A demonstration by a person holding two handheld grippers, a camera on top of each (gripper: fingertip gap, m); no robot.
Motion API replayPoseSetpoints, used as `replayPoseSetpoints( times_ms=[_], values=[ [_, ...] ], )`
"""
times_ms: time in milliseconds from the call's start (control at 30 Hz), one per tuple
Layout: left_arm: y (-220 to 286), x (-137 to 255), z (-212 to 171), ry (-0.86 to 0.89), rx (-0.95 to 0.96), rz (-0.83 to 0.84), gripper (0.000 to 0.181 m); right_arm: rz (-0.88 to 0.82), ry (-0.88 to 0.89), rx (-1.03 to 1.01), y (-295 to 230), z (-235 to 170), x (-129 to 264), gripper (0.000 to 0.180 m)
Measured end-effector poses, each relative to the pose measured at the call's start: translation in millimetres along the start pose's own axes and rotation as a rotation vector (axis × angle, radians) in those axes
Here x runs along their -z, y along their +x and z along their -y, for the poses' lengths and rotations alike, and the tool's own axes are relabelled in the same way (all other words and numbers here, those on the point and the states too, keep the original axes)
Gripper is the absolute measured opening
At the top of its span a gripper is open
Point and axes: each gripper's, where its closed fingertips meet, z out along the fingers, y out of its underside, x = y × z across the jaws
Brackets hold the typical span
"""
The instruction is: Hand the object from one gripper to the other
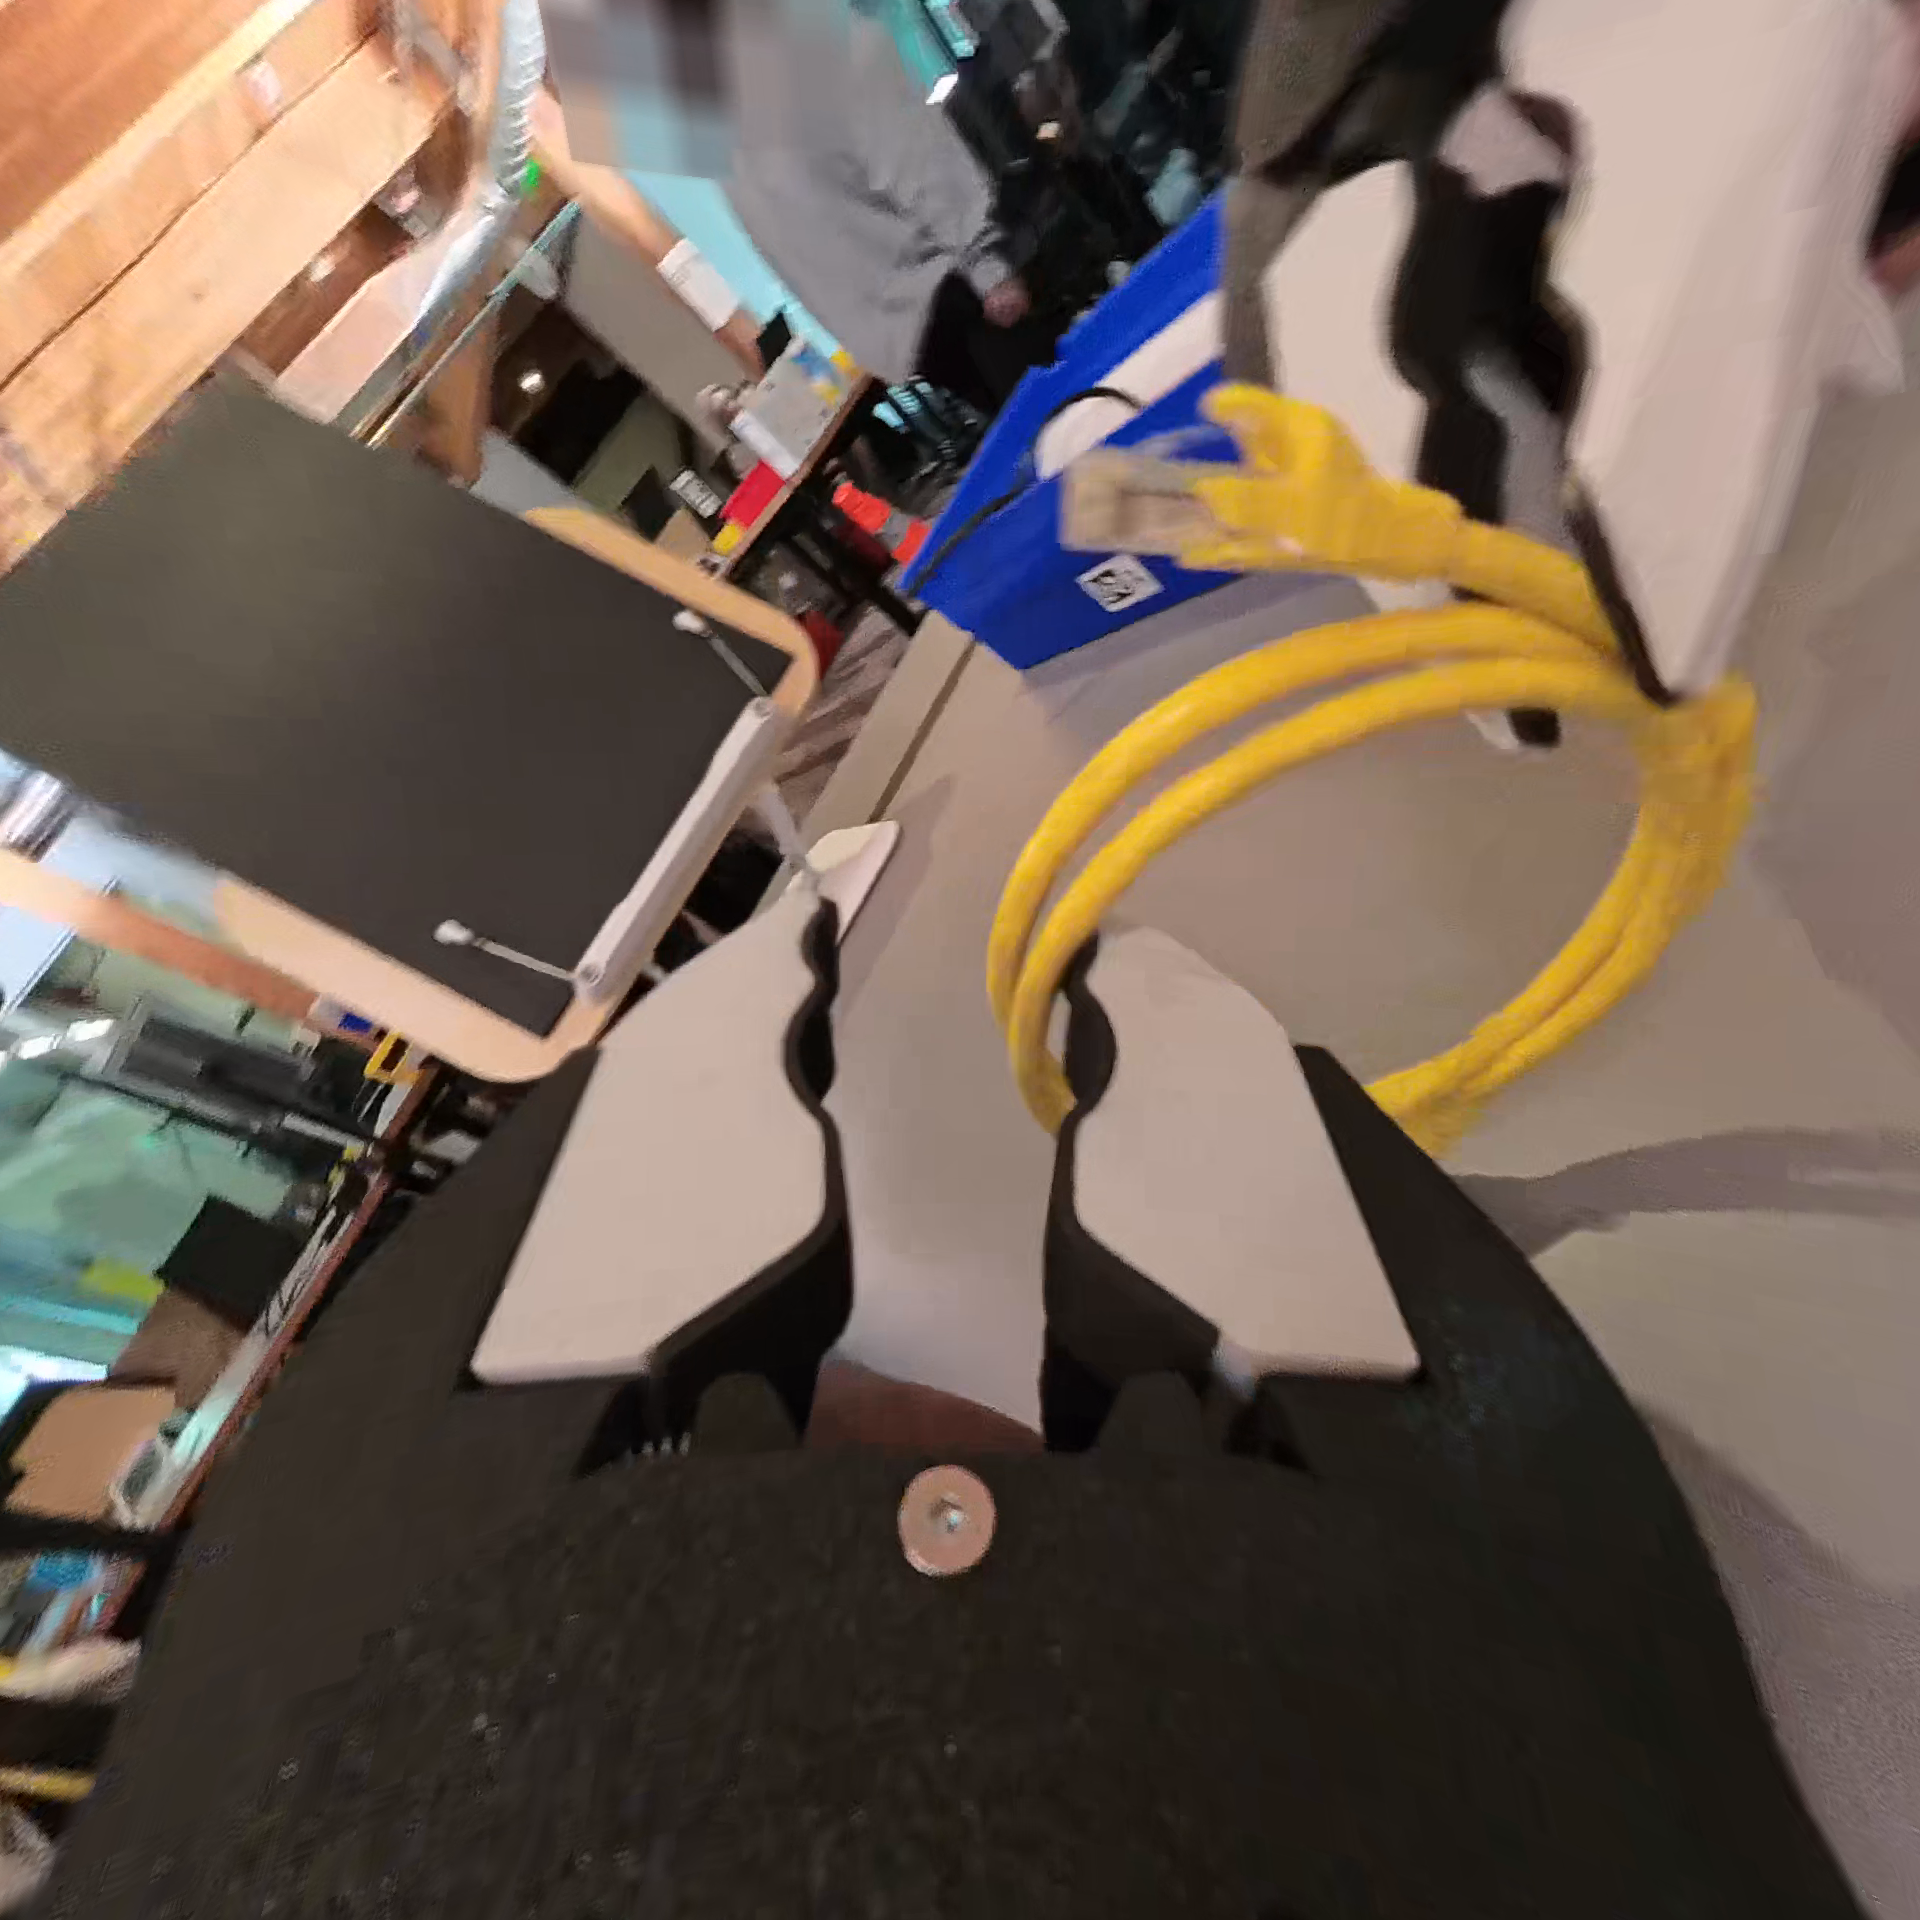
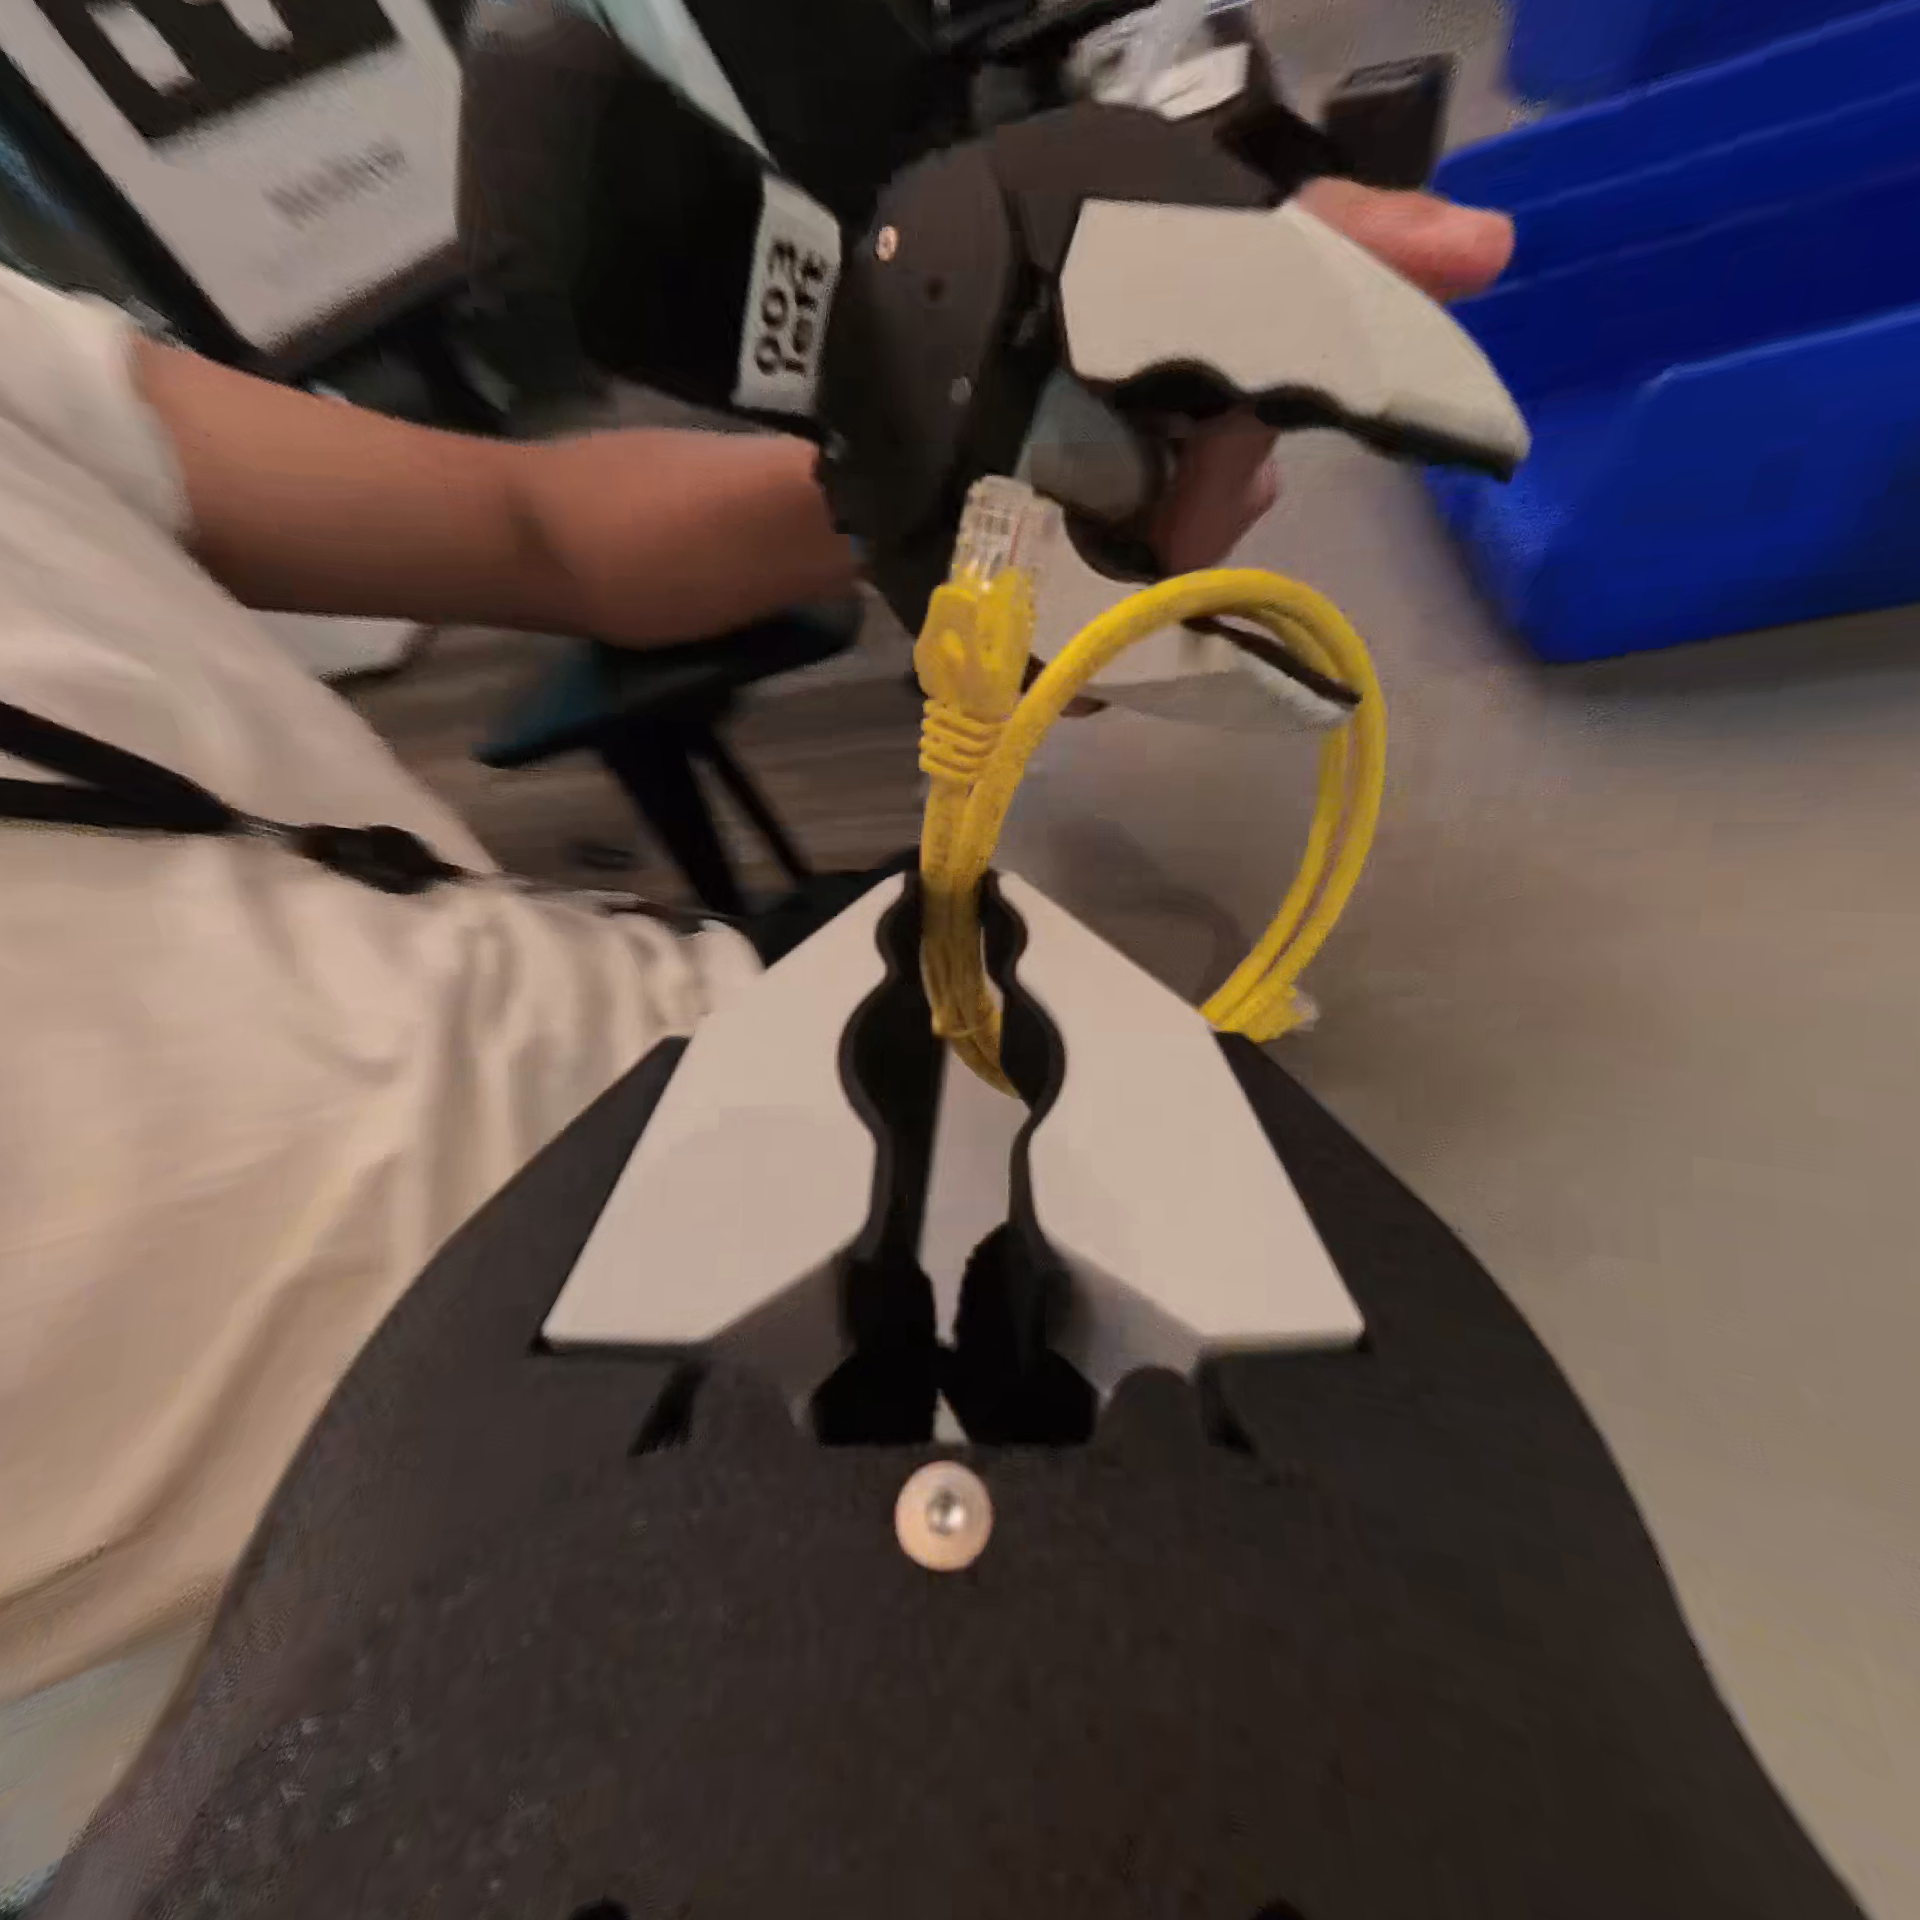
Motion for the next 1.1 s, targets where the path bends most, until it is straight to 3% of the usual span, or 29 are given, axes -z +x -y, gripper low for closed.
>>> replayPoseSetpoints(
  times_ms=[100,233,333,400,567,667,767,933,1000,1100],
  values=[
    [13,0,5,0.030,-0.062,-0.023,0.006,0.075,0.042,-0.081,-3,2,3,0.011],
    [7,-3,-1,-0.008,-0.001,-0.021,0.005,0.025,0.090,-0.039,5,6,5,0.013],
    [-7,-3,-13,-0.038,0.141,-0.009,0.005,-0.109,0.246,0.136,18,25,17,0.044],
    [-22,-1,-21,-0.038,0.302,0.001,0.005,-0.249,0.328,0.247,31,33,33,0.046],
    [-49,7,-20,0.094,0.754,-0.047,0.005,-0.812,0.387,0.424,89,37,77,0.049],
    [-57,10,-9,0.193,0.913,-0.074,0.005,-0.964,0.449,0.472,89,41,53,0.053],
    [-53,12,5,0.266,1.007,-0.153,0.005,-1.004,0.413,0.589,79,51,19,0.059],
    [-48,14,20,0.344,1.253,-0.280,0.005,-1.096,0.223,1.083,59,51,-24,0.062],
    [-45,14,24,0.375,1.334,-0.326,0.005,-1.093,0.242,1.132,49,54,-33,0.064],
    [-39,12,29,0.409,1.412,-0.386,0.005,-1.115,0.385,1.073,35,72,-21,0.047]
  ],
)
